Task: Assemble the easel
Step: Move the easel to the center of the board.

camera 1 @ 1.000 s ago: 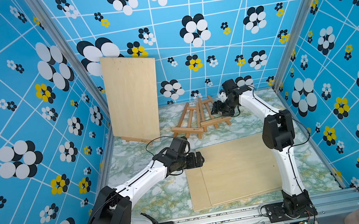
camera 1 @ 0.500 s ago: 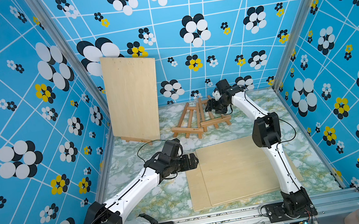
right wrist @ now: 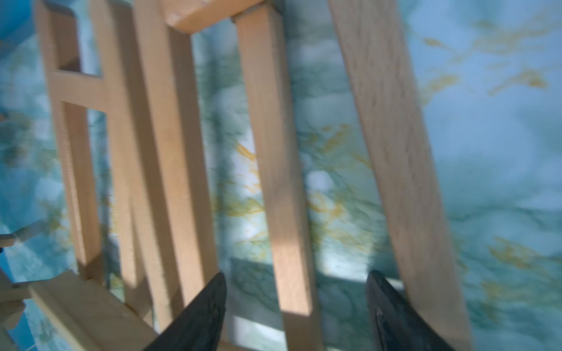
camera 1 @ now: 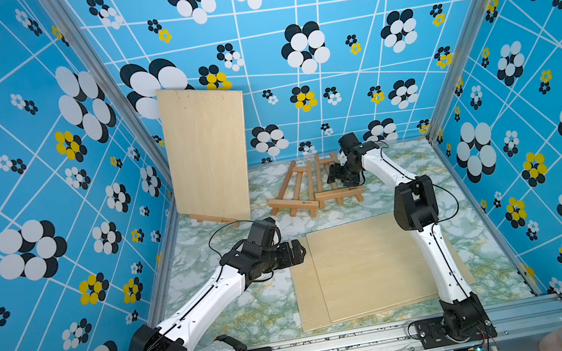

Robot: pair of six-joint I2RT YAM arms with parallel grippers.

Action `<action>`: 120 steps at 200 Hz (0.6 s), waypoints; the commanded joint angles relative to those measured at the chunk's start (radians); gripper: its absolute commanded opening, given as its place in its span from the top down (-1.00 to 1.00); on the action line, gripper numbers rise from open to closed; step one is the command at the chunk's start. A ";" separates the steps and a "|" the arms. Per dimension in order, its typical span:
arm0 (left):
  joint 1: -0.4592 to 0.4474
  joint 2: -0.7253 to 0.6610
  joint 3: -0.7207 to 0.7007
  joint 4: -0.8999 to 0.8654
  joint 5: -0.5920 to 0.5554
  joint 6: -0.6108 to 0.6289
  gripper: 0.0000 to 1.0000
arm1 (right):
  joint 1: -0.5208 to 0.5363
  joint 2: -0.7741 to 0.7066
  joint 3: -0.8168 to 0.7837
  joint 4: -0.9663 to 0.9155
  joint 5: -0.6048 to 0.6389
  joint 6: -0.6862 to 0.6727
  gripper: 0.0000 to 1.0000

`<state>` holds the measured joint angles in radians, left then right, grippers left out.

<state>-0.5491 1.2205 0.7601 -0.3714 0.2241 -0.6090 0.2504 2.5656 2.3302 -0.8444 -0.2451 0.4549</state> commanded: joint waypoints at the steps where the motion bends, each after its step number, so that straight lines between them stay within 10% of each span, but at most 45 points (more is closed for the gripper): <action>1: 0.010 -0.003 0.010 -0.016 -0.012 0.017 -0.98 | -0.063 -0.086 -0.126 0.011 0.085 0.040 -0.49; 120: -0.003 0.065 0.033 0.025 0.012 0.015 -0.98 | -0.338 -0.380 -0.533 0.141 0.157 -0.035 -0.50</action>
<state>-0.5491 1.2758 0.7612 -0.3580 0.2256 -0.6060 -0.0814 2.2433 1.8194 -0.7147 -0.0963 0.4503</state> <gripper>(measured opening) 0.990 0.750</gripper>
